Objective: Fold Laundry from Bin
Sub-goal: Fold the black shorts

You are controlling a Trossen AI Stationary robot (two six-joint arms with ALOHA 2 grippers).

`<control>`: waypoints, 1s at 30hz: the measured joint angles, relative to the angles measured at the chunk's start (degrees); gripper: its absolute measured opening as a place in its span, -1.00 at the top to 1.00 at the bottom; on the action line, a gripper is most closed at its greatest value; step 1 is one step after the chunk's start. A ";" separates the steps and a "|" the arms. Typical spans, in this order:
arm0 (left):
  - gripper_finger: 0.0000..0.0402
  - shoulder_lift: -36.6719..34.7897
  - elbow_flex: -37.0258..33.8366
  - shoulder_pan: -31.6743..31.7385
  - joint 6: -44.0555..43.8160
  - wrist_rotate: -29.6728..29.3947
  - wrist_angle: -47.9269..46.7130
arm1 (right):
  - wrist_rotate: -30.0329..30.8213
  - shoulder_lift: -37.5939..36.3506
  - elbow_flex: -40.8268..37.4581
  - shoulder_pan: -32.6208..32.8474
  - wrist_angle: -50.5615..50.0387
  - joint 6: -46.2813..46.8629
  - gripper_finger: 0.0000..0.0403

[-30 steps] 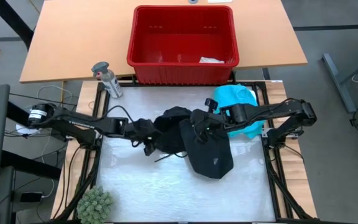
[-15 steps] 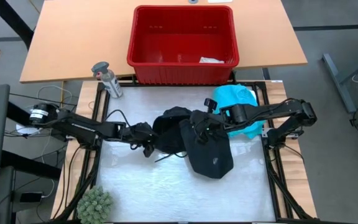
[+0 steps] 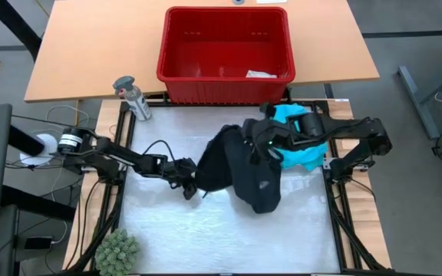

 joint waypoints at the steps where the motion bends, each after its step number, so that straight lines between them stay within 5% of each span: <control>1: 0.93 -0.70 0.23 -0.06 -0.37 0.66 -1.82 | 1.05 0.00 1.20 -0.15 -2.22 -0.11 0.84; 9: 0.99 -12.39 5.73 -0.34 -6.05 2.19 -21.34 | 3.04 0.04 7.29 -1.52 -15.69 0.32 0.84; 18: 1.00 -28.84 25.71 -2.77 -9.35 -2.33 -53.99 | 3.38 -1.02 14.02 -0.56 -17.29 -1.04 0.84; 26: 1.00 -32.27 44.10 -6.50 -11.84 -0.15 -70.32 | 3.30 -1.16 22.94 2.66 -19.36 -0.40 0.84; 30: 1.00 -32.27 52.84 -10.38 -13.95 -0.87 -77.78 | 3.28 -1.20 25.11 5.21 -26.87 7.29 0.84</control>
